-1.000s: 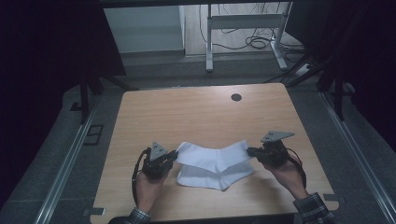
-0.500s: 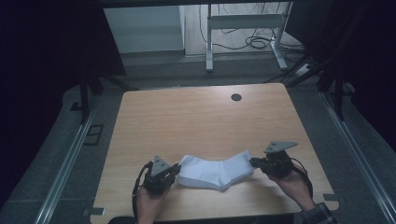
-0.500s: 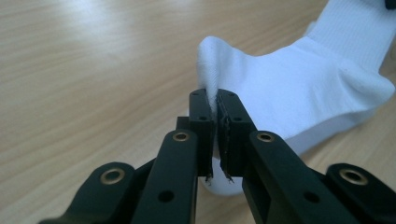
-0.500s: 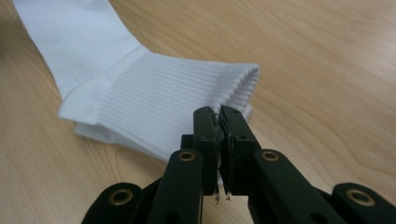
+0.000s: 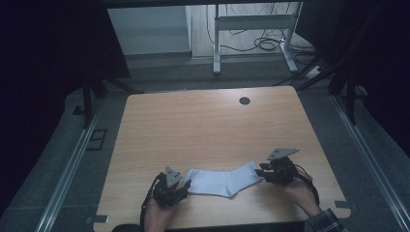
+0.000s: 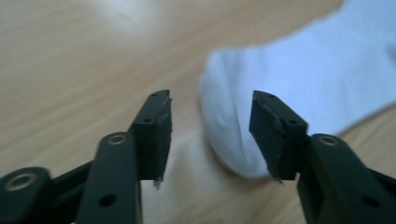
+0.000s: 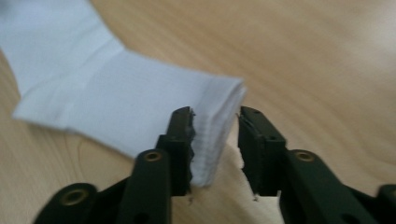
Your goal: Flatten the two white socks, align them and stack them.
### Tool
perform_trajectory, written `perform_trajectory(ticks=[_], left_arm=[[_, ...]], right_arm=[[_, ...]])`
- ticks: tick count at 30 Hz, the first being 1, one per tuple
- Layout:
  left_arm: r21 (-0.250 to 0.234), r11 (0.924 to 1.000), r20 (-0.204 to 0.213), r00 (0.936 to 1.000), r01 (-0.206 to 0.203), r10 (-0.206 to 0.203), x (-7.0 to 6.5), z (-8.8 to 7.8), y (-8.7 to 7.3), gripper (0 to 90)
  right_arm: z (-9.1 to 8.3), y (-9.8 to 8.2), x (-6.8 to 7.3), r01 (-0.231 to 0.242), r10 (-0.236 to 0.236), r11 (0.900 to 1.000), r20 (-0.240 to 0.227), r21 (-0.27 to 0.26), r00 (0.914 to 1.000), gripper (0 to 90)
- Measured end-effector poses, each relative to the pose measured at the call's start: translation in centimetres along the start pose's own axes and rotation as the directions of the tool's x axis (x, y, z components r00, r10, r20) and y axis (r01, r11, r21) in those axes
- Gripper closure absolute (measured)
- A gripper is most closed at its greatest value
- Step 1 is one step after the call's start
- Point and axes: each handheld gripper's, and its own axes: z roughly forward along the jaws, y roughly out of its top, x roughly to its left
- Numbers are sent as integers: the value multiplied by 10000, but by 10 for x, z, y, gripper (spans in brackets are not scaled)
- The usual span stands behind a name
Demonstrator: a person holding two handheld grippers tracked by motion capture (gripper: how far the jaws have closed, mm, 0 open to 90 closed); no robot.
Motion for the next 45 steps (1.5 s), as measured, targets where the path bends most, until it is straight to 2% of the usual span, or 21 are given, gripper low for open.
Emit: perform_trajectory(ticks=[2,4,6,10,12,15,19,22,25,30,35,40,45], left_arm=[[-169,9997,57,9998,192,-191,5,1,4,458],[-73,9998,-31,9998,202,-202,8,8,6,457],[230,9991,155,9993,347,-350,11,18,7,459],[817,9965,251,9995,175,-196,9,28,4,465],[904,9958,338,9992,168,-199,9,30,3,507],[884,9954,769,9961,366,-435,12,31,2,587],[857,9933,1467,9852,769,-889,14,33,1,760],[973,9906,1676,9795,964,-1117,17,33,3,809],[815,9921,1745,9786,956,-1086,21,28,10,816],[312,9954,1668,9815,903,-943,33,22,32,816],[-65,9969,1424,9869,781,-764,45,30,57,812],[-119,9977,1021,9926,670,-655,54,50,75,809],[286,9987,483,9979,422,-436,57,75,76,806]], right_arm=[[-4,3,-2,-149,152,9995,106,-284,9998,615],[-2,5,-4,-227,232,9993,161,-297,9996,607],[4,6,-3,-229,231,9996,175,-145,9996,604],[18,5,-1,-111,109,9995,81,307,9999,587],[22,3,-1,-25,22,9985,64,542,10000,585],[24,2,-2,-314,326,9981,-213,521,9992,647],[24,1,-4,-785,820,9951,-593,595,9949,768],[23,3,-1,-683,713,9955,-443,656,9965,798],[19,6,2,-449,466,9976,-311,532,9984,802],[4,20,-2,-533,529,9985,-288,-120,9982,800],[-1,38,-13,-712,710,9960,-46,-538,9975,798],[14,50,-28,-975,997,9935,361,-583,9944,795],[36,47,-43,-1375,1397,9894,488,-467,9890,792]])
